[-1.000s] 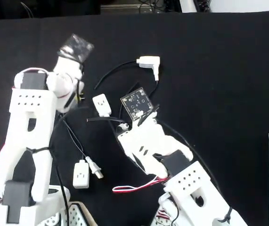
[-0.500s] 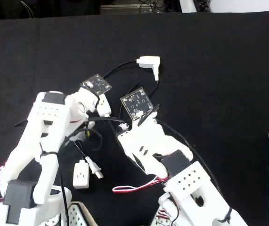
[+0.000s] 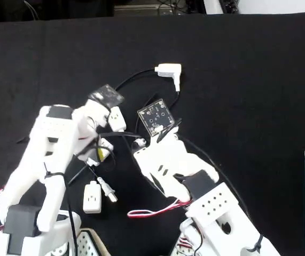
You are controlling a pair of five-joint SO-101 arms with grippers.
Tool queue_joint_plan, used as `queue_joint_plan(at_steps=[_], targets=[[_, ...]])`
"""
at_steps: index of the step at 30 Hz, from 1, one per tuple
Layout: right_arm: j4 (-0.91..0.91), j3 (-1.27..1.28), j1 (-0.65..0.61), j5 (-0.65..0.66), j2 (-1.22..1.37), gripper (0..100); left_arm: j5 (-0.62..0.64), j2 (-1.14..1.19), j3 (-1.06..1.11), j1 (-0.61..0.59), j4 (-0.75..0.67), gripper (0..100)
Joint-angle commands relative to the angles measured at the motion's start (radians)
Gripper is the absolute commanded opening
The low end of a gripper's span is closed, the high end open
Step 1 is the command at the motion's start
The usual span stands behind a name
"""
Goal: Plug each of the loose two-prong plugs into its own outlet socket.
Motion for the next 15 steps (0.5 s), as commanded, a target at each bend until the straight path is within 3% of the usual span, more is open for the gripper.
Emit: queue_joint_plan(at_steps=[1,8,15], targets=[[-0.021,-0.01,0.014,0.0,-0.001,1.2,0.037,-0.035,-0.128,-0.088,0.06,26],[-0.023,-0.01,0.009,0.002,-0.001,1.2,0.147,-0.035,-0.111,-0.208,0.06,26],[-0.201,0.047,-0.035,0.002,-0.001,1.2,0.381,-0.035,-0.084,-0.417,-0.017,26]])
